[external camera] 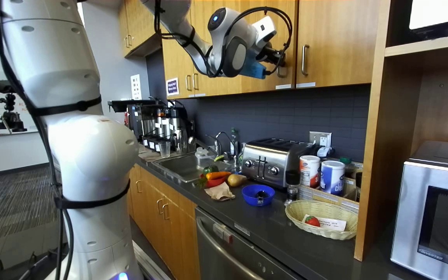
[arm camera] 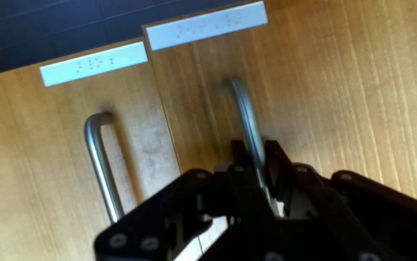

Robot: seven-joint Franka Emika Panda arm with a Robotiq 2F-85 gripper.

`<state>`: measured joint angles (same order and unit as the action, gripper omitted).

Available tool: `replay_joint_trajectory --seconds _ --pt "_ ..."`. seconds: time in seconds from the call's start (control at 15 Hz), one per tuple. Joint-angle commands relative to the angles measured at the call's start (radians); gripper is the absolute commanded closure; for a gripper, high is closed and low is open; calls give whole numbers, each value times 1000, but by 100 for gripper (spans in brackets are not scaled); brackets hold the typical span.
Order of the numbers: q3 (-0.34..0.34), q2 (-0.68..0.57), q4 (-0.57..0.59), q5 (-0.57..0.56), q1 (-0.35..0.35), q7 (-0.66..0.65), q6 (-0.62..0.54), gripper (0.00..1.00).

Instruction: Open the top left cabinet door

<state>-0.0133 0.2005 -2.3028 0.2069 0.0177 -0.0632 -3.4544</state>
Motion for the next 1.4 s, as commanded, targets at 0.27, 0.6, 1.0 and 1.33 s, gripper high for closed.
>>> replay_joint_trajectory --seconds 0.27,0.6,1.0,1.33 --pt "83 229 -261 9 55 31 0 95" --pt "85 376 -438 -49 8 15 1 95" --pt "103 413 -476 -75 1 6 2 52" --pt "81 455 -478 -100 -39 7 4 20"
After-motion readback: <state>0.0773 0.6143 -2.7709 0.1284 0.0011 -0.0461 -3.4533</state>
